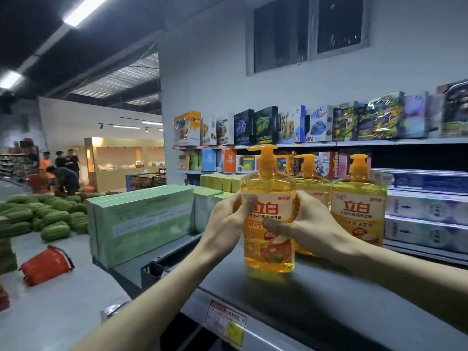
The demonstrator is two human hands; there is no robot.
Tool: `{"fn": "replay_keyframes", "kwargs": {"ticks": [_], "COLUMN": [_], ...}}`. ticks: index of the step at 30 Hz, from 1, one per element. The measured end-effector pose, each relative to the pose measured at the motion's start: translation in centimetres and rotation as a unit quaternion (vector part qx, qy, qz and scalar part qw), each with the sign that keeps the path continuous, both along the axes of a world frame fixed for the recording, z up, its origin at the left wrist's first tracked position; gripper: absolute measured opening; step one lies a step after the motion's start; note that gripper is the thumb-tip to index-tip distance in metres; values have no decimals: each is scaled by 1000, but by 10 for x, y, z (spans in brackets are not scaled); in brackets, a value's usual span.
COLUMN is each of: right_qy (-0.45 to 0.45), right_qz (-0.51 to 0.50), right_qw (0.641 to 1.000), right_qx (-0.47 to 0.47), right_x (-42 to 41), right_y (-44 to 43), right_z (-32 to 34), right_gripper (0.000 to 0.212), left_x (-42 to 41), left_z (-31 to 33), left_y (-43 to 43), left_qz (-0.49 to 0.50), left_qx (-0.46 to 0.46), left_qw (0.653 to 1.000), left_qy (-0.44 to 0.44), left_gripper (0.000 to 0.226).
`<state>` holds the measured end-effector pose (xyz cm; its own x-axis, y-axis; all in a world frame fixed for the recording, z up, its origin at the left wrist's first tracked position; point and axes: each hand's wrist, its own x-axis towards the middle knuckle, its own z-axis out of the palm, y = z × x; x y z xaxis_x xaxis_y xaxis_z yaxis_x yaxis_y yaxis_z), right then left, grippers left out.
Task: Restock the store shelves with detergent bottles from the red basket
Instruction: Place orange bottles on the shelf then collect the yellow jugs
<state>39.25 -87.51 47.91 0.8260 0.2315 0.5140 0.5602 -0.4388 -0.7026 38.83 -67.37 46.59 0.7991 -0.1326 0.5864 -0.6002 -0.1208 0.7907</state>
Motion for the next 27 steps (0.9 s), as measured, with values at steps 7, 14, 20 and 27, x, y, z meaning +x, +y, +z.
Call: {"fn": "replay_keyframes", "kwargs": {"ticks": [7,14,20,27], "right_qy": [9,38,106,124], "right_qz": [-36,-53,-87,-168], "right_qw": [999,997,968,937], "right_qx": [-6,-50,-211,-281], "right_x": [13,18,7,16], "right_y": [7,7,2,17], "right_z": [-7,-14,-31,-34], "right_gripper": [48,63,60,53], "left_x": [38,56,58,78], "left_z": [-3,-12,-32,-34], "left_y": [7,28,45,48], "left_qz": [-27,-53,-64,-96], "left_qx": [35,132,279,278], "left_qw": [999,990,958,951], "left_qy": [4,7,31,96], "left_gripper": [34,44,47,35]}}
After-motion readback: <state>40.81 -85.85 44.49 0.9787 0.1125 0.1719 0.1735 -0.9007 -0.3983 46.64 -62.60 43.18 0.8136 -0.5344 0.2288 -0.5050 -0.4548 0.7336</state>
